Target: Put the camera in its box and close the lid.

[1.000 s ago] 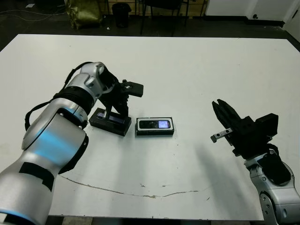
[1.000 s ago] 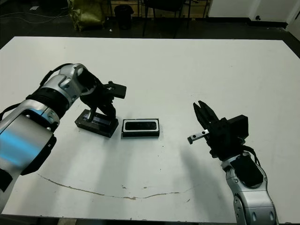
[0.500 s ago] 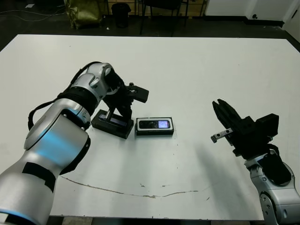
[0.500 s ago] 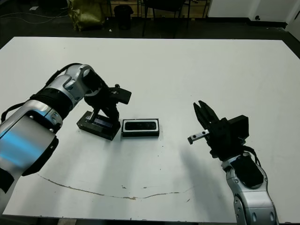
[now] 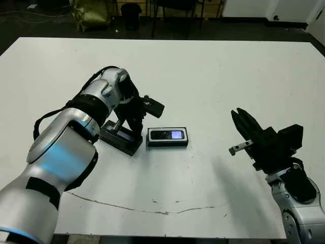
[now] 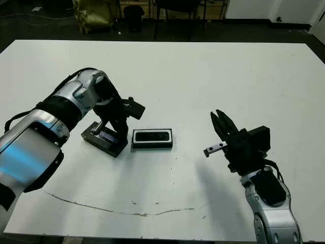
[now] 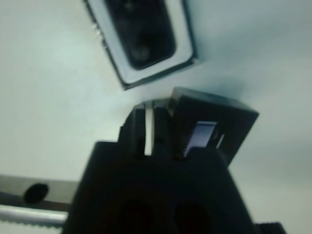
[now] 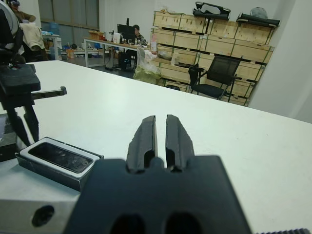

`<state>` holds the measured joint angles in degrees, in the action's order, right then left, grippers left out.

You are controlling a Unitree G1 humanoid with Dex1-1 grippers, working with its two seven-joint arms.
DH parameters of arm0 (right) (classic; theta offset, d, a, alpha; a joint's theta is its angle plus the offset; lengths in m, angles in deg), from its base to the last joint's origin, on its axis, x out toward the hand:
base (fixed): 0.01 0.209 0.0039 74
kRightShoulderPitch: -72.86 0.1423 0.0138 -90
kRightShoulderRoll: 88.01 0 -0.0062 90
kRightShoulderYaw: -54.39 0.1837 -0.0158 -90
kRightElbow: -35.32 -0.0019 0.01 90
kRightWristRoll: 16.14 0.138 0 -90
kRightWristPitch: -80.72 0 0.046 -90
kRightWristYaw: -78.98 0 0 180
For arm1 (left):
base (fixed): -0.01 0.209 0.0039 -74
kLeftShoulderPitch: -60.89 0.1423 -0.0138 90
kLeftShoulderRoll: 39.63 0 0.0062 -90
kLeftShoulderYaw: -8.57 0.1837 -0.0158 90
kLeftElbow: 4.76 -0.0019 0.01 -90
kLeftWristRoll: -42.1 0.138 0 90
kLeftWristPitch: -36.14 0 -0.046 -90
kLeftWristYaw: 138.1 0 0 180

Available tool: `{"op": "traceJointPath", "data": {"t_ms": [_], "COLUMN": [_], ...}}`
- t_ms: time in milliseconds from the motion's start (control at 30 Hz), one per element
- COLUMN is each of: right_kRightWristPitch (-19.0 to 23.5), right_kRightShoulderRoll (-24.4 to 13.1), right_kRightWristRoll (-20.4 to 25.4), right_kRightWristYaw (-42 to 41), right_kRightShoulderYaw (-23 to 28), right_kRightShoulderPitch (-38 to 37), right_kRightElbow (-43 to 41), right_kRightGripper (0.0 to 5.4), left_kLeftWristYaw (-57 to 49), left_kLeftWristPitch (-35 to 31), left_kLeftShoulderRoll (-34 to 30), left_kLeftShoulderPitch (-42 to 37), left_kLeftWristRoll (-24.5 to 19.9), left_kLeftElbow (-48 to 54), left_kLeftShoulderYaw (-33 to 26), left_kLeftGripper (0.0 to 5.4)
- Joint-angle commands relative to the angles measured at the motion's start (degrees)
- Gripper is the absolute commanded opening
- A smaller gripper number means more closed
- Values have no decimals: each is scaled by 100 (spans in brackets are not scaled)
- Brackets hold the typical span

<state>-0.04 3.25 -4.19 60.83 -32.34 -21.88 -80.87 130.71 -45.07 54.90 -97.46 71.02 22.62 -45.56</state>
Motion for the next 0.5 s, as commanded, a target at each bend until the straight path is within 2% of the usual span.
{"op": "traceJointPath", "data": {"t_ms": [33, 233, 500], "right_kRightWristPitch": [123, 124, 300], "right_kRightShoulderRoll": [-47, -54, -48], "right_kRightWristRoll": [-42, -92, -116], "right_kRightWristYaw": [33, 47, 125], "right_kRightShoulderYaw": [6, -8, -3], "right_kRightShoulderPitch": [-42, -39, -37], "right_kRightElbow": [41, 43, -31], "right_kRightGripper": [2, 2, 2], "left_kLeftWristYaw": [353, 369, 369], "left_kLeftWristPitch": [-116, -518, -1385], "left_kLeftShoulderRoll": [-61, -254, -945], "left_kLeftShoulderPitch": [164, 239, 235], "left_kLeftWristRoll": [-131, -772, -2018], "left_kLeftElbow": [164, 733, 2205], "left_kLeftShoulderYaw": [104, 715, 1905], "left_kLeftGripper": [0, 0, 0]}}
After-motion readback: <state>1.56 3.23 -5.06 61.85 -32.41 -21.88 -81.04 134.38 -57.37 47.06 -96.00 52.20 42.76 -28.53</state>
